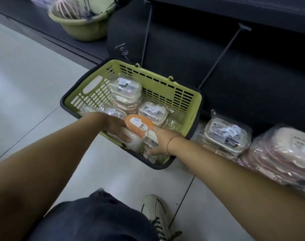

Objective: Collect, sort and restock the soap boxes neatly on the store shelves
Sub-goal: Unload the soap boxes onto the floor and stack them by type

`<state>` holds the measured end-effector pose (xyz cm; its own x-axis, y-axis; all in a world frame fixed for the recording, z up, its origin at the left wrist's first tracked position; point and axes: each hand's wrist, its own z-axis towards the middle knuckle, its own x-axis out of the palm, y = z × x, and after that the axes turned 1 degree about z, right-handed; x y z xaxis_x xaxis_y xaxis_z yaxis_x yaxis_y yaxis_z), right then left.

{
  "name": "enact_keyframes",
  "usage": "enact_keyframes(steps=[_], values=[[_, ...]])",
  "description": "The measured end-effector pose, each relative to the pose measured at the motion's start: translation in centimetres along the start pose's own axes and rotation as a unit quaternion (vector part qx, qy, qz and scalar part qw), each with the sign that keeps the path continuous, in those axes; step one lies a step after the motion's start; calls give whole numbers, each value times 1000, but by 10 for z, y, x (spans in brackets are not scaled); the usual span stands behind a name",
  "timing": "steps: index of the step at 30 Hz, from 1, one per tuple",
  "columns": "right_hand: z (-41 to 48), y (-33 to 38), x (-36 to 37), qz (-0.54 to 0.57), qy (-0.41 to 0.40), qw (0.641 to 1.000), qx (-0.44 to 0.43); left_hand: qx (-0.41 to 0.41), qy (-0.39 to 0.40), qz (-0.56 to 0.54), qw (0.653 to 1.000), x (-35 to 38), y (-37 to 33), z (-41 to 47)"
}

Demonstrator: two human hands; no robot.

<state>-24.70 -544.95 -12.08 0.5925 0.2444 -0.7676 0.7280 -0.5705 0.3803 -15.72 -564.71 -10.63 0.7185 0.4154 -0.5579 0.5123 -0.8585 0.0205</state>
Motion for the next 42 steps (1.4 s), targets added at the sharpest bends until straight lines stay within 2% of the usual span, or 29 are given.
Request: enact_keyframes(steps=[6, 9, 11, 14, 17, 19, 21, 23, 25, 27, 30, 33, 37, 42], values=[[5, -12, -17, 39, -45, 998, 19, 20, -17, 76, 997, 8, -3, 15], [-19, -25, -40, 164, -103, 981, 20, 5, -4, 60, 998, 6, -1, 17], [-48, -37, -48, 313, -149, 938, 2, -2, 16, 3, 1000, 1, -1, 18], [-91, -58, -43, 493, -222, 841, 15, -24, 18, -73, 997, -1, -7, 26], [-122, -76, -27, 598, -265, 754, 52, -54, 18, -153, 987, 10, -10, 36], [-136, -80, -15, 648, -279, 706, 66, -62, 10, -152, 986, 20, 1, 58], [-144, -80, -4, 685, -268, 674, 71, -79, 12, -144, 986, 22, 12, 75], [-144, -77, 7, 718, -252, 644, 76, -93, 40, -124, 987, 10, 2, 50], [-141, -73, 16, 725, -248, 637, 90, -80, 82, -84, 990, 3, -10, 27], [-136, -71, 21, 729, -249, 629, 103, -63, 83, -83, 991, 4, -17, 19], [-129, -67, 25, 746, -250, 607, 111, -25, 58, -125, 990, 15, -24, 20], [-125, -67, 27, 752, -252, 596, 122, 37, 70, -193, 978, 24, -28, 25], [-123, -69, 28, 767, -248, 579, 125, 25, 91, -288, 953, 31, -29, 34], [-123, -70, 27, 786, -243, 555, 120, 43, 81, -298, 950, 30, -43, 30]])
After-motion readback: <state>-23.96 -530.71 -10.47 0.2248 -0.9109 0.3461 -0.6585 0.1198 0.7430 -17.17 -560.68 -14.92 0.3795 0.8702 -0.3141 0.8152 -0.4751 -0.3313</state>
